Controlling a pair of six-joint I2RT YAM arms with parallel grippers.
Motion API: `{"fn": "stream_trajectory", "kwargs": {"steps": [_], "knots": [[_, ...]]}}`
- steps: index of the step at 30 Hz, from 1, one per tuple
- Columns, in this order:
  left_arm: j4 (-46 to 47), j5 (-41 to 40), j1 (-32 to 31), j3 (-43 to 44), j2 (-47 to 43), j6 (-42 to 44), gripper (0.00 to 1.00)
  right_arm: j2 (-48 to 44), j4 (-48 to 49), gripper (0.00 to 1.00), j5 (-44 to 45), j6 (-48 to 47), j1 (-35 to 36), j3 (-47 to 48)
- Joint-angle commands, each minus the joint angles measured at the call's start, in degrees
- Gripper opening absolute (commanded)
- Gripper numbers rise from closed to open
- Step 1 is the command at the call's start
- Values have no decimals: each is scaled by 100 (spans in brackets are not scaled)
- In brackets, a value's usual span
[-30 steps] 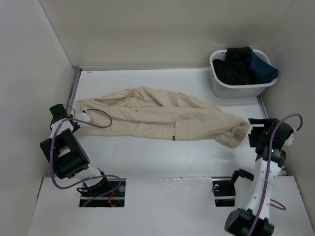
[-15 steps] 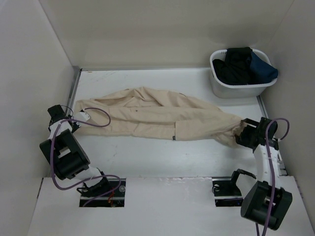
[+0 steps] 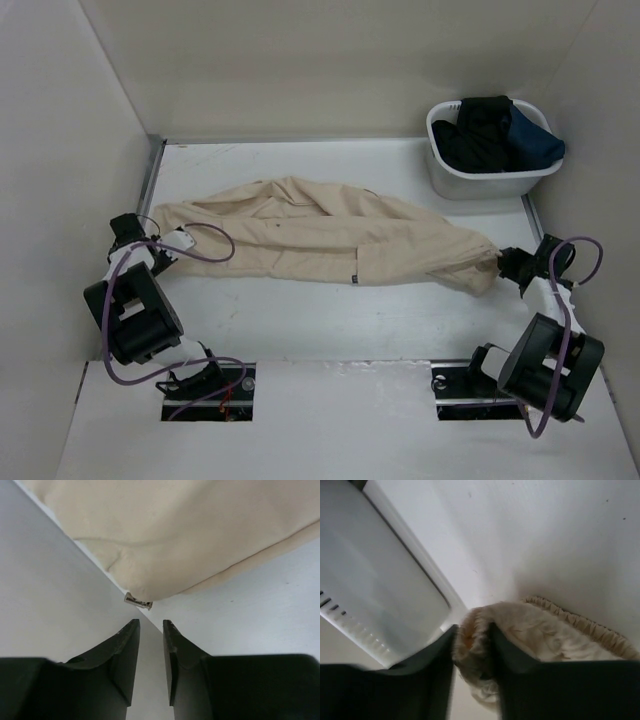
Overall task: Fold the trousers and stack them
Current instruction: Flatten the trousers out
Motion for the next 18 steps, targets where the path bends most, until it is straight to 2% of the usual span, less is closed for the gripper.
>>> {"fn": "stream_trajectory", "kwargs": {"steps": [1,2,4,6,10,15,18], "knots": [[-393,209,-49,122,-94,156,29,206,989,12,-211,80,-63,-29],[-542,271,-66,183,-76,191,34,268,1016,2,-289,27,-98,6],[-745,342,-92,298,-24,253,47,295,1017,0,-421,-227,-125,76],[-825,359,-145,333,29,314,52,216,938,0,-466,-491,-134,120],[-598,359,-242,281,240,499,55,-4,788,0,-466,-633,-160,138],[237,254,-374,228,399,385,54,-144,805,0,-606,-703,-213,199],[256,342,-409,175,503,551,55,-197,823,0,-703,-703,-301,208]]}}
